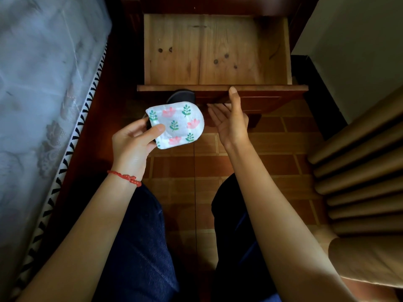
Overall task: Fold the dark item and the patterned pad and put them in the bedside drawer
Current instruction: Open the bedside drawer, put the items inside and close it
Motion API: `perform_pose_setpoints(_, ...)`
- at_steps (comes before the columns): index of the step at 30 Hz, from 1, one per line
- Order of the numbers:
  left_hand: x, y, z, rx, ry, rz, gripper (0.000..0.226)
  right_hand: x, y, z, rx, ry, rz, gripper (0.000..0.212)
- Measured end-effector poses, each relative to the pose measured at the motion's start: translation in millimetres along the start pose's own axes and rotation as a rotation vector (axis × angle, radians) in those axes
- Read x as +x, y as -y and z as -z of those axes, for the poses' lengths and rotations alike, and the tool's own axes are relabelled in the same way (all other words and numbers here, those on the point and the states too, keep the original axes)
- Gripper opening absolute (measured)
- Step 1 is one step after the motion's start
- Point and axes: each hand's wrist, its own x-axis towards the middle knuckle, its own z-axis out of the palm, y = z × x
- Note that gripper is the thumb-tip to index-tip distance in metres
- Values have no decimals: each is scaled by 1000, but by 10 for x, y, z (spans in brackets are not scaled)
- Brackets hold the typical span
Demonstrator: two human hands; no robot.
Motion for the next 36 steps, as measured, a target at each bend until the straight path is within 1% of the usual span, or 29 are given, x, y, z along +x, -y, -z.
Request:
perform_pose_setpoints(4,-6,19,-17,0,3,11,20,1,-11,31,13,18,4,35)
perform_pose_setpoints(7,-8,21,-26,0,8,11,20,-15,-14,34,-2,9,2,51)
perform_pose_setpoints(8,-7,21,-25,2,12,12,20,-19,-14,37,-15,12,-1,53)
perform_pose_setpoints(9,-8,21,-26,4,16,16,19,-27,-12,44,-33,21,-5,50)
perform_pose_setpoints(11,-7,18,-34,11,19,21,18,-45,-6,64,-65,44,-15,37)
perform_pose_setpoints(12,-7,18,-42,17,20,22,18,-58,-3,75,-75,55,-25,36)
perform_pose_setpoints(15,-17,6,-68,22,28,22,17,-124,-5,109,-181,115,-86,54)
perform_pose_setpoints(17,-25,-2,-90,15,40,26,17,-172,-1,131,-312,184,-136,56)
perform_pose_setpoints(20,-43,-1,-120,1,48,41,17,-230,53,147,-452,275,-172,49)
perform_pose_setpoints(25,-67,-46,-170,-19,73,61,17,-261,174,148,-578,306,-74,22)
perform_pose_setpoints(27,-76,-74,-200,-14,82,61,16,-281,227,144,-556,336,-59,22)
perform_pose_setpoints(30,-83,-127,-245,-7,91,56,15,-318,348,140,-480,384,-43,27)
perform_pose_setpoints(32,-85,-174,-275,-1,100,46,15,-336,436,128,-495,406,-8,27)
perform_pose_setpoints(36,-79,-273,-346,9,101,23,17,-346,571,65,-597,366,95,12)
